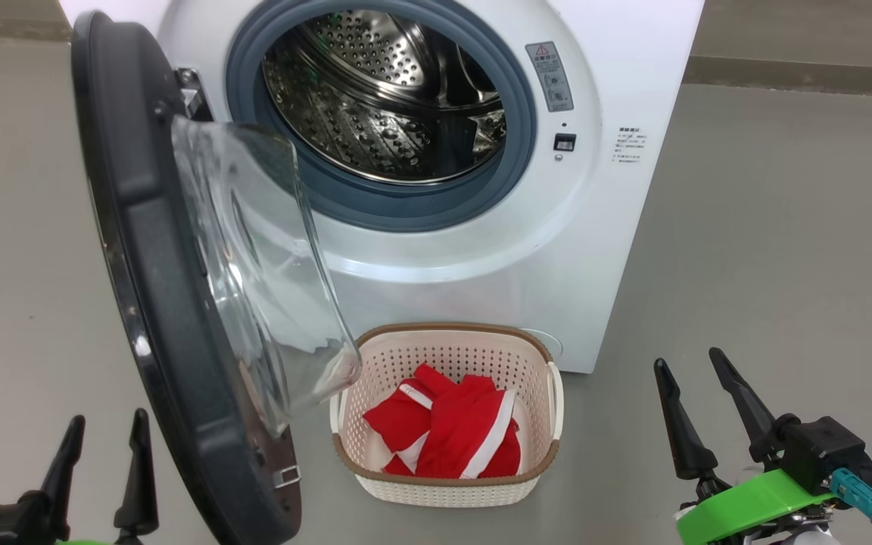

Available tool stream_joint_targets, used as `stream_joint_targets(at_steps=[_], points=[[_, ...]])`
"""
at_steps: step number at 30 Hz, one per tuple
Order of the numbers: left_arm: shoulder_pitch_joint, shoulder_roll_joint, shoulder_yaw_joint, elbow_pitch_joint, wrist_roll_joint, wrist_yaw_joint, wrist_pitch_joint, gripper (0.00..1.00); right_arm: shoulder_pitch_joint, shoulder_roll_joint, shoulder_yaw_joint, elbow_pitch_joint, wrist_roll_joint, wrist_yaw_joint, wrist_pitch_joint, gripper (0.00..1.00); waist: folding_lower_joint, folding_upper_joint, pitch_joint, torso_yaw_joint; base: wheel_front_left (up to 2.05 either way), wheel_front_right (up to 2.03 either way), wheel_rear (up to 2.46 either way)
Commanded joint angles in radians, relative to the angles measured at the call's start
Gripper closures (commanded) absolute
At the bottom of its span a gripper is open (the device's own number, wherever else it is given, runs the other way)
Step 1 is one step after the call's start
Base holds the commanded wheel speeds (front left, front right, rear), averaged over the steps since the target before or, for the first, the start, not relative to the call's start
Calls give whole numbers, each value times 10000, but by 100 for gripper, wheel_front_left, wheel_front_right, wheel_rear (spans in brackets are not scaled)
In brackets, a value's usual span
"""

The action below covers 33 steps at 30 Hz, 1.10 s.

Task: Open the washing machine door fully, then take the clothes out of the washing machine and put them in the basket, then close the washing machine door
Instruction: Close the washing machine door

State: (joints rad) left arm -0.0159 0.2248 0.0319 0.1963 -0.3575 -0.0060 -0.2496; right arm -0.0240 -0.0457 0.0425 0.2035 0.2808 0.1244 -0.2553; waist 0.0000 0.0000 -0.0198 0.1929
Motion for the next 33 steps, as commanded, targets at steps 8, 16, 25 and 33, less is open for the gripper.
stream_joint_targets(at_steps=[8,16,25,33], points=[[68,-280,728,-459,576,8,-119,0,-284,-45,253,-221,55,63,-65,0,0,0,82,-8,0,0,0],[313,-939,1251,-669,1007,-270,-121,0,-309,-45,250,-232,71,63,-65,0,0,0,198,1,0,0,0],[311,-1269,1504,-484,1506,-503,-121,0,-396,-45,280,-198,108,63,-65,0,0,0,258,-10,0,0,0],[295,-1425,1555,-282,1860,-616,-122,0,-369,-45,250,-168,100,63,-65,0,0,0,165,-7,0,0,0]])
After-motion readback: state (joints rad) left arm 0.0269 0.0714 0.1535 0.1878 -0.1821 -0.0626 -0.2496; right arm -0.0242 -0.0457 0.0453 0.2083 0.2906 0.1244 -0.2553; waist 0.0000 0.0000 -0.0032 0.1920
